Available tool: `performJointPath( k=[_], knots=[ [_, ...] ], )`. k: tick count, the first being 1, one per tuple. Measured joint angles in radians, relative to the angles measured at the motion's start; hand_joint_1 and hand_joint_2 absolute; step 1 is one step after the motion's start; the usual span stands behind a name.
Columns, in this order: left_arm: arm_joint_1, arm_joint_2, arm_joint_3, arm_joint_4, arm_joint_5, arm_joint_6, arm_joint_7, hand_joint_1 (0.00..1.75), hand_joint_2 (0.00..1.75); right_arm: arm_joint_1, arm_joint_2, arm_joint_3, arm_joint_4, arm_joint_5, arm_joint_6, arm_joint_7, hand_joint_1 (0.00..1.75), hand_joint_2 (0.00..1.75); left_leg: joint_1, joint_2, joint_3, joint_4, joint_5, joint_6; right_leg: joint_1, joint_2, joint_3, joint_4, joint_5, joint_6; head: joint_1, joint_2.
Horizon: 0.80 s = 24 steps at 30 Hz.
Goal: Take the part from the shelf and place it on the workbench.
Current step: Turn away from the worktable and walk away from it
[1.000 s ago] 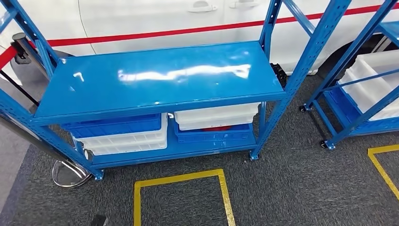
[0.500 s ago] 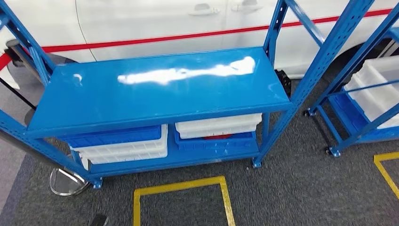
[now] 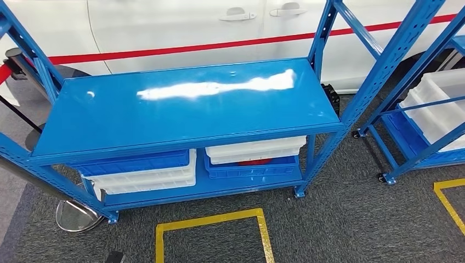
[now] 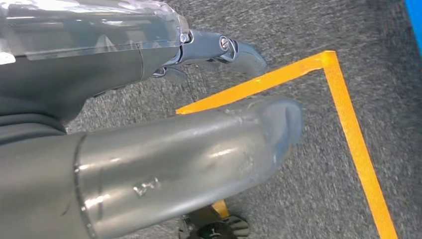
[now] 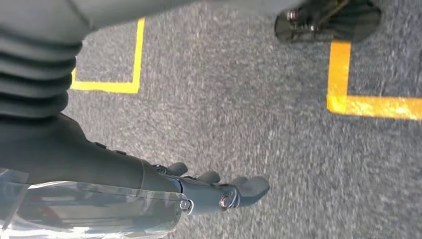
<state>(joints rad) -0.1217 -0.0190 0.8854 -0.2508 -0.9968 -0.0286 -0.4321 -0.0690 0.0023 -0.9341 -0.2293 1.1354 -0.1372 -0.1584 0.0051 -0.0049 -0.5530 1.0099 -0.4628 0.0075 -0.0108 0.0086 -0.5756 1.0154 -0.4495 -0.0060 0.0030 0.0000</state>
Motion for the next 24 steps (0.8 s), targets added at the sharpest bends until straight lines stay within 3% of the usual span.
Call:
performJointPath(
  k=[3,8,9,11,13,15,19,24],
  knots=[
    [-0.001,-0.001,0.001,0.0,0.0,0.003,0.002,0.0,1.75,-0.001,0.002,0.0,0.0,0.015,-0.007,0.012,0.0,1.75,0.0,-0.001,0.007,-0.011,0.008,-0.001,0.003,-0.001,0.005,-0.009,0.004,-0.046,0.006,0.0],
    [0.001,-0.003,0.005,0.0,-0.001,0.011,0.006,0.0,1.75,-0.001,0.003,-0.004,0.0,0.009,-0.01,0.007,0.0,1.75,-0.009,-0.001,0.006,-0.01,0.007,0.012,-0.004,-0.001,0.007,-0.014,0.007,-0.035,0.006,0.0],
    [0.001,-0.003,0.007,0.0,-0.001,0.012,0.007,0.0,1.75,-0.001,0.004,-0.006,0.0,0.008,-0.01,0.006,0.0,1.75,-0.01,-0.001,0.006,-0.01,0.006,0.014,-0.005,-0.001,0.008,-0.015,0.008,-0.027,0.006,0.0],
    [0.001,-0.004,0.009,0.0,-0.001,0.012,0.007,0.0,1.75,-0.001,0.004,-0.008,0.0,0.008,-0.01,0.005,0.0,1.75,-0.012,-0.001,0.006,-0.008,0.005,0.016,-0.009,-0.001,0.009,-0.018,0.008,-0.001,0.006,0.0],
    [0.001,-0.004,0.01,0.0,-0.001,0.013,0.008,0.0,1.75,-0.001,0.005,-0.009,0.0,0.008,-0.01,0.005,0.0,0.87,-0.013,-0.001,0.006,-0.007,0.004,0.018,-0.011,-0.001,0.011,-0.02,0.009,0.02,0.006,0.0],
    [0.001,-0.004,0.011,0.0,-0.001,0.014,0.008,0.0,1.75,-0.001,0.006,-0.01,0.0,0.008,-0.01,0.005,0.0,0.0,-0.013,-0.001,0.006,-0.007,0.004,0.018,-0.012,-0.001,0.011,-0.02,0.008,0.026,0.006,0.0],
    [0.001,-0.006,0.015,0.0,-0.004,0.028,0.021,0.0,1.75,-0.001,0.009,-0.013,0.0,0.006,-0.007,0.007,0.0,1.75,-0.012,-0.001,0.006,-0.007,0.004,0.018,-0.011,-0.001,0.011,-0.02,0.007,0.028,0.005,0.0],
    [0.002,-0.008,0.018,0.0,-0.004,0.041,0.026,0.0,1.75,-0.001,0.014,-0.027,0.0,0.0,-0.002,0.023,0.0,1.75,-0.011,-0.001,0.006,-0.008,0.004,0.018,-0.01,-0.002,0.01,-0.018,0.007,0.029,0.005,0.0]
  ],
)
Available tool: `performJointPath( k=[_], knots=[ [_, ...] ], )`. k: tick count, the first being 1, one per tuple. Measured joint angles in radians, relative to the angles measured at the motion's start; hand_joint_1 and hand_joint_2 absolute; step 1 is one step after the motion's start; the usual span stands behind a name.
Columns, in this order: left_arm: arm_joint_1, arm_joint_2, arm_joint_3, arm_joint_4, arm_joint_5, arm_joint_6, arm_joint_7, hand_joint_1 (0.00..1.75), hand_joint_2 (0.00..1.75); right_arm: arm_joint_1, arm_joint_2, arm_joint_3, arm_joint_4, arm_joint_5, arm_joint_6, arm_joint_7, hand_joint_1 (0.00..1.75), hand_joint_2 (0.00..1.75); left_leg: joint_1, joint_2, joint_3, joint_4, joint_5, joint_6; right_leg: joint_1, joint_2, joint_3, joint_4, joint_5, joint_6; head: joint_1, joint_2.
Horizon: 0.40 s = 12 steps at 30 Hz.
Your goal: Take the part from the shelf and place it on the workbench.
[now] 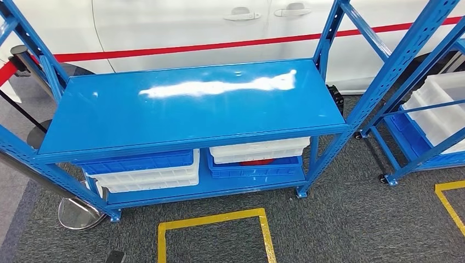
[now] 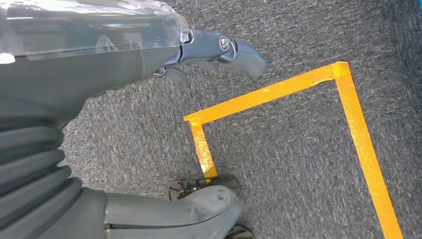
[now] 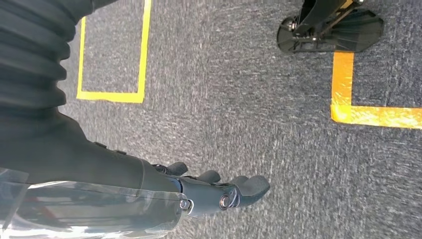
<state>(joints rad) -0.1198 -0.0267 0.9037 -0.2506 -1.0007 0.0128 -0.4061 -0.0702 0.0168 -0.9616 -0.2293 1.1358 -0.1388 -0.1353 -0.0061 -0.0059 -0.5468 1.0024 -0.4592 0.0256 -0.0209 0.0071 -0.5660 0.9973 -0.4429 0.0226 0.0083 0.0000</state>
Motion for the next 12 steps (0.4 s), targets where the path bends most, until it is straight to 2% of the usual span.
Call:
performJointPath(
  k=[4,12],
  knots=[
    [0.007,-0.003,-0.013,0.0,0.032,0.009,0.013,0.0,1.75,0.005,0.004,0.006,-0.001,-0.034,0.002,0.026,0.0,1.75,0.001,0.0,0.0,0.0,0.0,0.0,0.001,0.0,0.0,0.001,0.0,0.0,0.0,0.0],
    [0.045,-0.003,-0.116,-0.009,0.175,0.009,0.071,0.0,1.75,0.032,0.004,0.11,-0.017,-0.196,0.02,0.045,0.0,1.75,0.001,0.0,0.001,0.0,0.0,-0.001,0.001,0.0,0.0,0.001,-0.001,-0.001,0.0,0.0]
  ],
)
